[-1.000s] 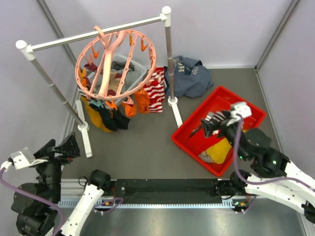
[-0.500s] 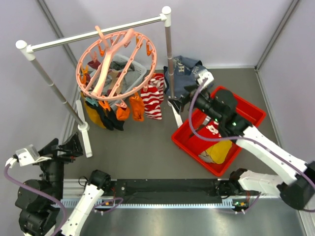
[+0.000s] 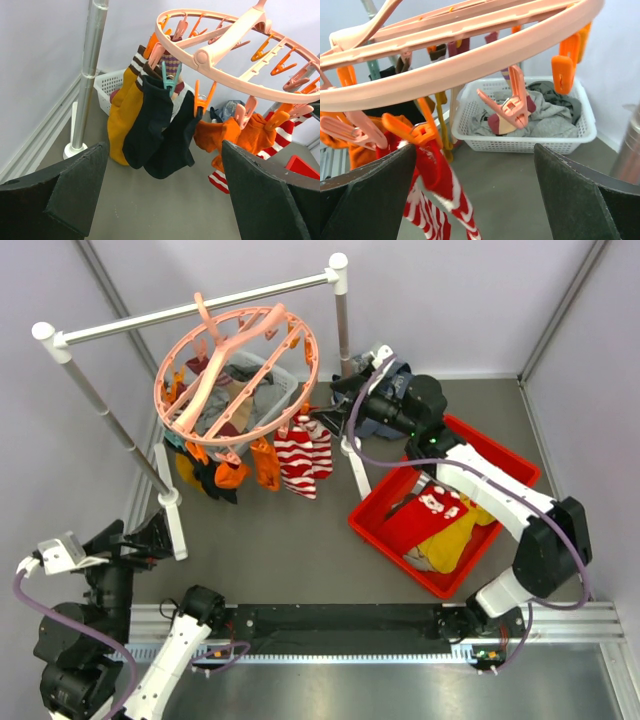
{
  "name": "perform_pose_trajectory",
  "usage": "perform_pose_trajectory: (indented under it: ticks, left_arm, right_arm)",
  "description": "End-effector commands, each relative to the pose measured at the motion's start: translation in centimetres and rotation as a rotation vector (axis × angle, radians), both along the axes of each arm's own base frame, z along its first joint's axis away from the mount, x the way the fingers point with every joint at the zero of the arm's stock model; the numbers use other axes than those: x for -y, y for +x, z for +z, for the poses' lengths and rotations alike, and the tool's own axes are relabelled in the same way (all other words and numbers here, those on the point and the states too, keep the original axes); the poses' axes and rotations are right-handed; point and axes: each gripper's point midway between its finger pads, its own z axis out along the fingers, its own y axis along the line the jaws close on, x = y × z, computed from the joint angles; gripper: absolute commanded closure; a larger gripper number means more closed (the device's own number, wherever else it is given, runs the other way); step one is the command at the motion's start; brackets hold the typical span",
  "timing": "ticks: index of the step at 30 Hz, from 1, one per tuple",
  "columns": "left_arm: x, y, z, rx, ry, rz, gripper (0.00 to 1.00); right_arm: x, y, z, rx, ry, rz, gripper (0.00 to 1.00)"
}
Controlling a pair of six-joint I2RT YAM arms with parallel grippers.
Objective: Clip the socks to the hanger
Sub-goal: Adjust the sock on the hanger.
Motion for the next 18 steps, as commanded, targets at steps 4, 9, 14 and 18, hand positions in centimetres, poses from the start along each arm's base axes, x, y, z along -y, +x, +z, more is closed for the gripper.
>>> perform_pose_trajectory:
  ticks: [4,9,14,18]
  left_arm:
    - [1.2,1.2,0.3,0.002,0.008,-0.035,0.01]
    - [2.0,2.0,0.1,-0.009,0.002,-0.066,0.01]
    - [2.7,2.4,0.1,-0.016,0.003,-0.093,0.01]
    - [2.7,2.3,0.3,-0.016,0.004,-0.099,0.01]
  right_arm:
    - [-1.9,-1.0,3.3,0.119,0.035,0.156,0.01]
    - [-3.0,-2.8,2.6,0.111,0.029,0.221,0.01]
    - [-4.1,-5.3,2.0,0.141,0.001,0.23,0.01]
    - [-4.4,-7.1,2.2,0.165,0.001,0.221,0.01]
